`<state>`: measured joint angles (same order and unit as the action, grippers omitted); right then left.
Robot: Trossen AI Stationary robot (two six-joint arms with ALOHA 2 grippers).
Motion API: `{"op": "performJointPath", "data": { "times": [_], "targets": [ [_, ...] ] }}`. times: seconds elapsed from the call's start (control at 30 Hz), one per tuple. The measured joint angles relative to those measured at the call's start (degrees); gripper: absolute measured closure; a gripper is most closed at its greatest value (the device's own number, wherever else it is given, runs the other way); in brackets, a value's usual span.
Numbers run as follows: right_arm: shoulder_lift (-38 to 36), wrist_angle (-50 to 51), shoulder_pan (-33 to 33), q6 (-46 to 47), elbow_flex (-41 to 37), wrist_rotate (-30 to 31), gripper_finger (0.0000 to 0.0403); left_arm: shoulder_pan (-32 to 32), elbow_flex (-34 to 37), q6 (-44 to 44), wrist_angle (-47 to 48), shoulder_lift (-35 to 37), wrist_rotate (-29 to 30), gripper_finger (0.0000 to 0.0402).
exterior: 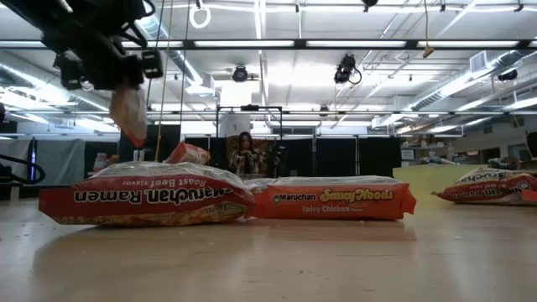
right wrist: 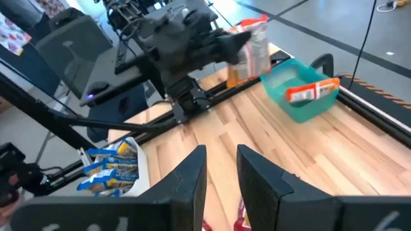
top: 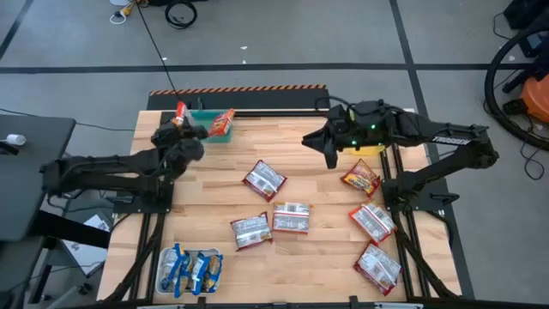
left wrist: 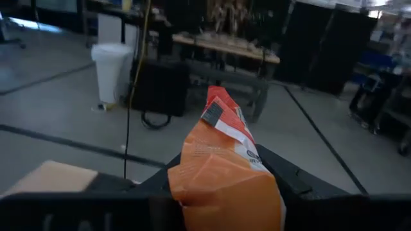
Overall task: Sort Maruchan noodles
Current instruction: Put the orange noodle pack into the green bin
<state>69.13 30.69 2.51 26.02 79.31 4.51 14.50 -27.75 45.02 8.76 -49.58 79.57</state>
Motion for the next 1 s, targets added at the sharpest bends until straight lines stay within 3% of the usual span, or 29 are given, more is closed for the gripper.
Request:
{"op": "performJointPath", "data": {
  "times": [0.2,0.3,0.5,0.73,0.83,1.0],
  "targets": [
    [1.7,-0.3,-1.4,-0.1,0.0,0.4,0.0311,12.5,4.9,-25.6,-34.2,-8.2,-20.0,0.0275],
    [2.0,-0.1,-1.4,-0.2,0.0,0.0,0.0311,16.6,4.9,-32.2,-40.6,-11.7,-20.8,0.0275],
    [2.0,0.0,-1.3,-1.7,0.0,-1.6,0.0311,23.0,6.0,-29.2,-43.5,-16.3,-23.9,0.0275],
    [2.0,1.6,-1.3,-1.6,0.0,-3.3,0.0311,27.3,14.7,-31.4,-63.5,-22.3,-24.2,0.0274],
    [2.0,2.1,-1.3,-1.5,0.0,-3.3,0.0311,30.0,17.1,-35.0,-72.4,-23.8,-27.4,0.0274],
    [2.0,2.0,-1.0,-1.5,0.0,-3.3,0.0311,30.0,17.7,-37.2,-76.3,-26.2,-28.1,0.0274]
  ]
}}
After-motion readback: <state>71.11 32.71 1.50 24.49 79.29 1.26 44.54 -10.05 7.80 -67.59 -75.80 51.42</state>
